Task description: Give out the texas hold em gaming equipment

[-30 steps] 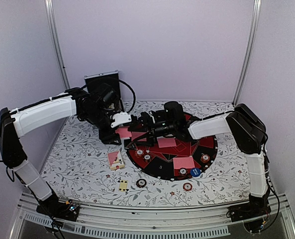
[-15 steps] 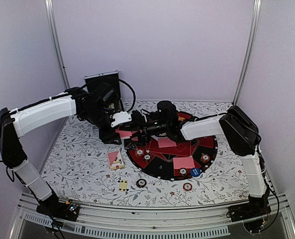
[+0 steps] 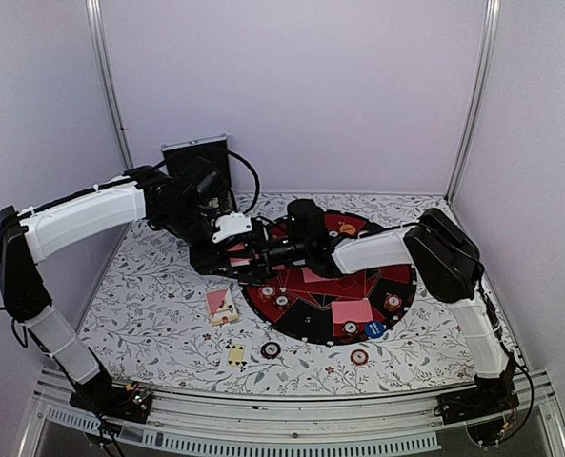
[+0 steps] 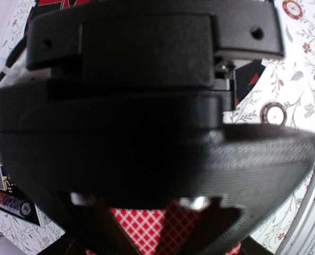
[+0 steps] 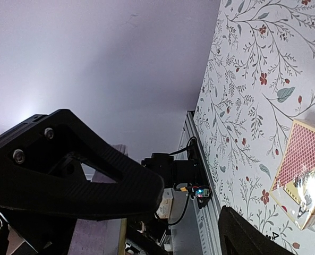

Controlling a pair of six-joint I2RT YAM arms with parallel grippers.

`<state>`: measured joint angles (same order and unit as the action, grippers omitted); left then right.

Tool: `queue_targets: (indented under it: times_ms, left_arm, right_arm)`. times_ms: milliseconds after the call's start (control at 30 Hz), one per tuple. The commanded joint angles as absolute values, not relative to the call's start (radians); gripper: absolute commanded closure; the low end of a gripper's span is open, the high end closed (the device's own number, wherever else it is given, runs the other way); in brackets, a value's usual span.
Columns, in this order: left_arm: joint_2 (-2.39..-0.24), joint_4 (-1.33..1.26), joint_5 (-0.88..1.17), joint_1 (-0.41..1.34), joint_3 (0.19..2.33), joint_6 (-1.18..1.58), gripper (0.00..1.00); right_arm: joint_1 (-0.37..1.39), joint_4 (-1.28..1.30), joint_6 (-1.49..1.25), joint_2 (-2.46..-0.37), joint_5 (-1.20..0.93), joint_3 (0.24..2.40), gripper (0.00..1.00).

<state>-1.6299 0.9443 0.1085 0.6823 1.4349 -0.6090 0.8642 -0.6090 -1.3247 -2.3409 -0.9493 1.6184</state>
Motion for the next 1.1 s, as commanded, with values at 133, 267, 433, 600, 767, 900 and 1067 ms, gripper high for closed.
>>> queue_targets:
  times_ms: [133, 267, 433, 600, 767, 900, 1067]
  left_arm:
    - [-1.595, 0.933, 0.136, 0.676, 1.468, -0.613, 1.00]
    - [-1.586, 0.933, 0.129, 0.676, 1.467, -0.617, 1.00]
    - [-1.584, 0.933, 0.126, 0.675, 1.454, -0.620, 1.00]
    - [-1.580, 0.933, 0.125, 0.673, 1.452, -0.620, 1.00]
    - [-1.579, 0.926, 0.116, 0.672, 1.437, -0.624, 1.00]
    - [-1.589, 0.913, 0.103, 0.673, 1.421, -0.626, 1.00]
    - [-1.598, 0.908, 0.092, 0.672, 1.417, -0.624, 1.00]
  right_arm:
    - [0.830, -0.508, -1.249, -2.354, -0.946, 1.598, 0.28]
    - [0.806, -0.445, -1.186, -2.330, -0.948, 1.571, 0.32]
    - [0.784, -0.426, -1.158, -2.287, -0.956, 1.531, 0.45]
    - [0.762, -0.400, -1.133, -2.254, -0.964, 1.513, 0.58]
    - [0.755, -0.397, -1.127, -2.226, -0.971, 1.509, 0.65]
    - [0.756, -0.432, -1.145, -2.198, -0.981, 1.506, 0.71]
    - [0.755, -0.493, -1.199, -2.170, -0.992, 1.490, 0.72]
